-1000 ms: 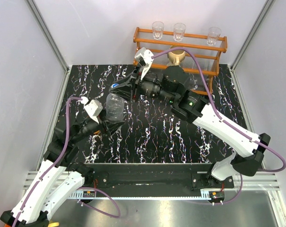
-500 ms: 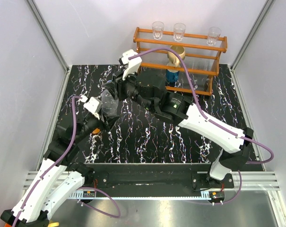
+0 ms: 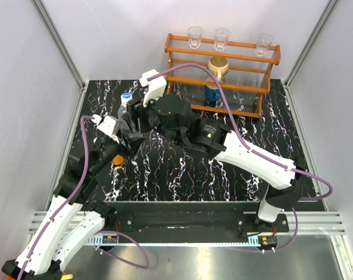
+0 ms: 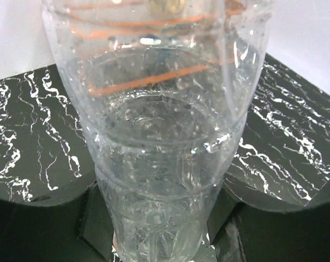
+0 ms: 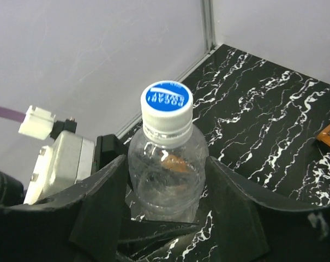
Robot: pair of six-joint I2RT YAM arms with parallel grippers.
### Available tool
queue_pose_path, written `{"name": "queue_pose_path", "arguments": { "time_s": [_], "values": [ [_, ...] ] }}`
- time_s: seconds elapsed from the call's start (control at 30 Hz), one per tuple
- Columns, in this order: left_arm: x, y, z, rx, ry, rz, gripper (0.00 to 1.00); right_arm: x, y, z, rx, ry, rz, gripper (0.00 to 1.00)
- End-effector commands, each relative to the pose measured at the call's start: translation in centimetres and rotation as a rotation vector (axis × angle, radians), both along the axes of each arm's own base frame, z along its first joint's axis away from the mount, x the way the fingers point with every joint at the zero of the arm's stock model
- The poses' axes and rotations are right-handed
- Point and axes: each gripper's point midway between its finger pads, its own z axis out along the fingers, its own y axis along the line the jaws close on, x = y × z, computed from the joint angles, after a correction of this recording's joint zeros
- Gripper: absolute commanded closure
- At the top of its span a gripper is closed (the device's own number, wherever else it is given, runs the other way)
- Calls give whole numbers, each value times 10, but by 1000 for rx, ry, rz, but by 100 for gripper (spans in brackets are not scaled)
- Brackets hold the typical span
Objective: Screw on the bottle caps
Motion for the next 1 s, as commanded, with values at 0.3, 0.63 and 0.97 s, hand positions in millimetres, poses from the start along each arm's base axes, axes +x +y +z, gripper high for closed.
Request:
{"name": "queue_pose_path", "arguments": {
  "time_s": [0.3,0.63,0.97],
  "values": [
    [-59,-54,55,-159,-140,-462,55,-75,-57,61,67,-133,347,14],
    [-144,-74,57,-163,-140,-1001,52,-119,-101,76,97,-237,804,0],
    [-162,-74,58,-164,-109,-1126,51,-149,-79,78,166,-288,1112,0]
  ]
}}
